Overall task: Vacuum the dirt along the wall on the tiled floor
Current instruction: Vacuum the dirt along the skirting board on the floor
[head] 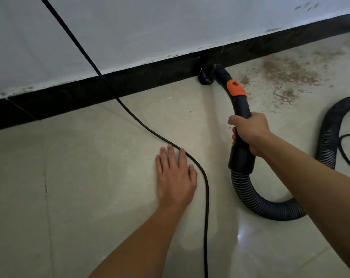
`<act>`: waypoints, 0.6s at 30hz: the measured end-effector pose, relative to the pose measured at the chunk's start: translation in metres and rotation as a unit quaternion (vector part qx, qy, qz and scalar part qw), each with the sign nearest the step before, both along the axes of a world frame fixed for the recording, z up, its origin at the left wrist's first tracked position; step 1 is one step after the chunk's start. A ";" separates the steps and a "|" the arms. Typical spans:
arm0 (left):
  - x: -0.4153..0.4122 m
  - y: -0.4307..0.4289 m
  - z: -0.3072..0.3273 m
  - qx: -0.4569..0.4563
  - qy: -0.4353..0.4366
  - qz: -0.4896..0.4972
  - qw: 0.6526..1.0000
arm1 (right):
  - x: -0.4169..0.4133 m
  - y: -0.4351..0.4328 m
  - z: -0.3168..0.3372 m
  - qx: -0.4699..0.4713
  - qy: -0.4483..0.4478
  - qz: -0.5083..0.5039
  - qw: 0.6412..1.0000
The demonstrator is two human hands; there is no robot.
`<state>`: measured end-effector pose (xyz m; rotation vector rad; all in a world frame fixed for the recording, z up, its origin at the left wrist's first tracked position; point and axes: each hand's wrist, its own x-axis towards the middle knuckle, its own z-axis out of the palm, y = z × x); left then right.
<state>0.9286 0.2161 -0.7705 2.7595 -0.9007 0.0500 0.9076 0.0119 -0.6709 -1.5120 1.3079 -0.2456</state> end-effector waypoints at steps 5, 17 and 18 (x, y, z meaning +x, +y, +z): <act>0.001 0.001 0.000 0.004 -0.001 0.000 1.000 | 0.000 0.013 0.004 -0.008 0.020 0.066 0.998; 0.002 0.002 0.004 0.000 0.011 -0.005 1.000 | -0.103 0.038 0.046 -0.104 0.144 0.190 0.966; 0.003 0.001 0.004 -0.001 0.014 -0.006 1.000 | -0.103 0.040 0.044 -0.099 0.135 0.185 0.968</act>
